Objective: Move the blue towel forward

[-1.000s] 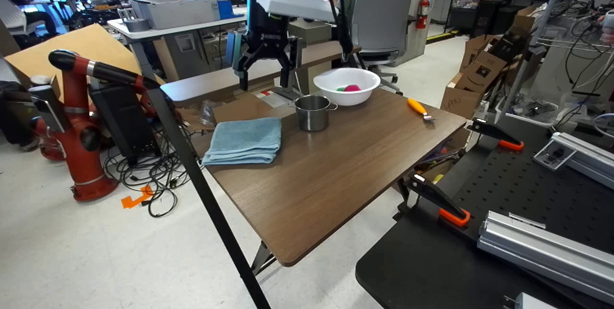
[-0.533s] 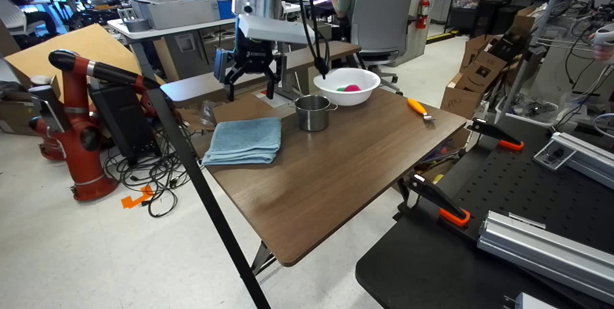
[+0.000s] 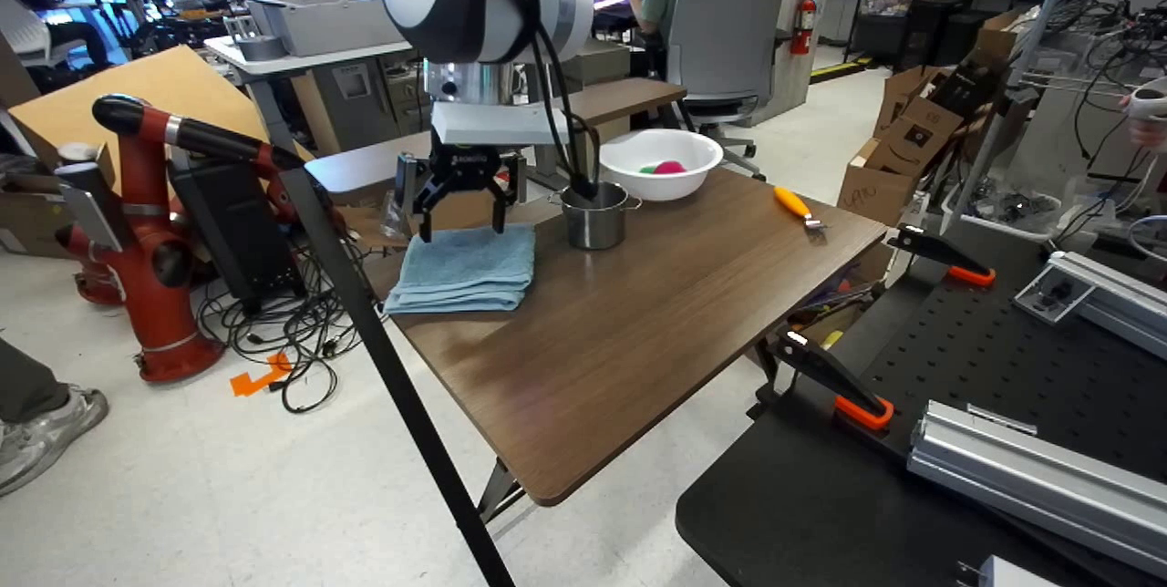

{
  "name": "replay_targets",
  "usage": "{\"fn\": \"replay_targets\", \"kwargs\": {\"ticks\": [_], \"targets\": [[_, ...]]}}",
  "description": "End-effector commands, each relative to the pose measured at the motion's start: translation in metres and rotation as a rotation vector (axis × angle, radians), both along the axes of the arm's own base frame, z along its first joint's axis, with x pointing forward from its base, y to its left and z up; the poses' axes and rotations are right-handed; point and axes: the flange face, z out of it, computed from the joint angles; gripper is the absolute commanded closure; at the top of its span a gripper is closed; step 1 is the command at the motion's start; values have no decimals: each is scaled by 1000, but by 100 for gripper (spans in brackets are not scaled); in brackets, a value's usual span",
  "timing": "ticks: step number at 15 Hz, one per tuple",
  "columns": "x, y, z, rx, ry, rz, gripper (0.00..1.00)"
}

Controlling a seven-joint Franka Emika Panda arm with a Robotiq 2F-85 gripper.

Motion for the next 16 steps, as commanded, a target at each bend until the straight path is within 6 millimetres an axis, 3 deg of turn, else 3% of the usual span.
{"fn": "replay_targets", "kwargs": {"ticks": [1, 10, 16], "targets": [[12, 11, -13, -38, 12, -19, 0], [15, 6, -50, -110, 126, -34, 0], [7, 23, -54, -163, 174, 13, 0]]}}
